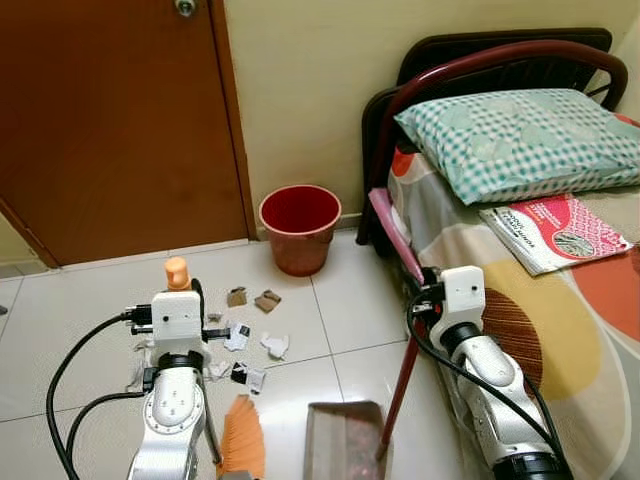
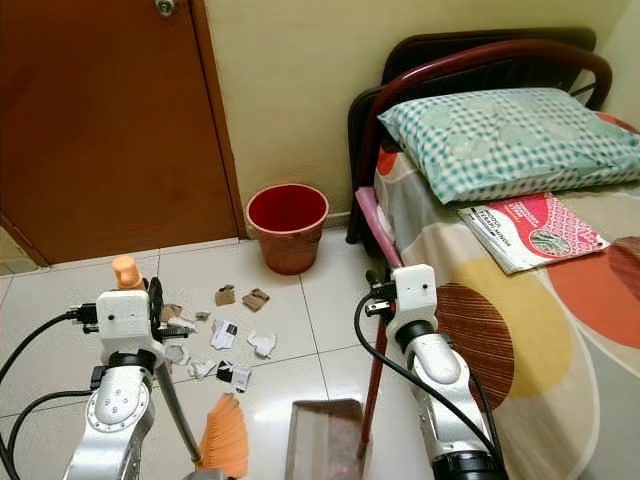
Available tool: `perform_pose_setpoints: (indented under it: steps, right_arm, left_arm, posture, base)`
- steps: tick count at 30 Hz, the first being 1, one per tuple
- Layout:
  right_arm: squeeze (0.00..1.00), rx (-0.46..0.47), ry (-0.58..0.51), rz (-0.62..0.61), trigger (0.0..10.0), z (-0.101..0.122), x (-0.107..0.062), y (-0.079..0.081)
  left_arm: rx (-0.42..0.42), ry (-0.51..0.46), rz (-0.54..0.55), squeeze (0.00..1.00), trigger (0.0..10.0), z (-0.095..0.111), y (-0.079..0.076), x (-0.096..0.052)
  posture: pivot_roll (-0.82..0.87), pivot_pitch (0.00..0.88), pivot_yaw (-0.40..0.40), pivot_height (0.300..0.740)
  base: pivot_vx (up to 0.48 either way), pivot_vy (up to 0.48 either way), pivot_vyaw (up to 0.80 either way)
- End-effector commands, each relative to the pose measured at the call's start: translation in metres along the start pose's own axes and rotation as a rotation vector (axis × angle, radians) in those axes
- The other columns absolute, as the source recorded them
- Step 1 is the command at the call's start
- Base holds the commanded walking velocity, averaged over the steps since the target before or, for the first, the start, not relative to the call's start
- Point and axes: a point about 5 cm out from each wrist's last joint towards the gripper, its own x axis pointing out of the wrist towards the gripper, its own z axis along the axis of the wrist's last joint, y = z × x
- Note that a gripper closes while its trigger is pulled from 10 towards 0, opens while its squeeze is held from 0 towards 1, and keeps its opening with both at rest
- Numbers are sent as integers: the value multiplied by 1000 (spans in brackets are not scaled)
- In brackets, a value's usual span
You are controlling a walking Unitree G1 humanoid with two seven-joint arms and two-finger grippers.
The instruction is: Sweep floor
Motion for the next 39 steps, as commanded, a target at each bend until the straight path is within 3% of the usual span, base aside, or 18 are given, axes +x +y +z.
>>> perform_pose_setpoints:
  steps: [1, 10, 15, 27, 31, 35, 39]
  right_arm:
    - [0, 11, -19, -2, 10000, 6, 1, -1]
    - [0, -6, -60, -3, 10000, 11, 2, 1]
    - [0, -18, -89, 2, 10000, 18, 3, 2]
    - [0, -18, -79, 5, 10000, 14, 2, 1]
    - [0, -23, -82, 9, 10000, 15, 3, 1]
    - [0, -28, -85, 7, 10000, 16, 4, 1]
    - [0, -35, -89, -8, 10000, 17, 6, -1]
  left_arm:
    - [44, -30, 10, 0, 10000, 9, 1, 1]
    - [47, -52, 3, 0, 10000, 13, 9, 5]
    - [57, -117, 16, 0, 10000, 27, 15, 8]
    - [31, -277, 41, 0, 10000, 73, 12, 15]
    - [95, -381, 20, 0, 10000, 93, 10, 14]
    - [104, -378, -1, 0, 10000, 94, 7, 15]
    - [83, -302, -54, 0, 10000, 76, -1, 15]
  posture:
    - [-3, 50, -17, 740]
    - [7, 49, -23, 740]
    - [7, 46, -18, 740]
    - [7, 47, -20, 740]
    - [9, 46, -22, 740]
    - [11, 46, -24, 740]
    - [11, 46, -24, 740]
  base:
    - [0, 0, 0]
    - [0, 0, 0]
    - [0, 0, 791]
    - [129, 0, 611]
    - [0, 0, 466]
    - [0, 0, 320]
    - [0, 0, 0]
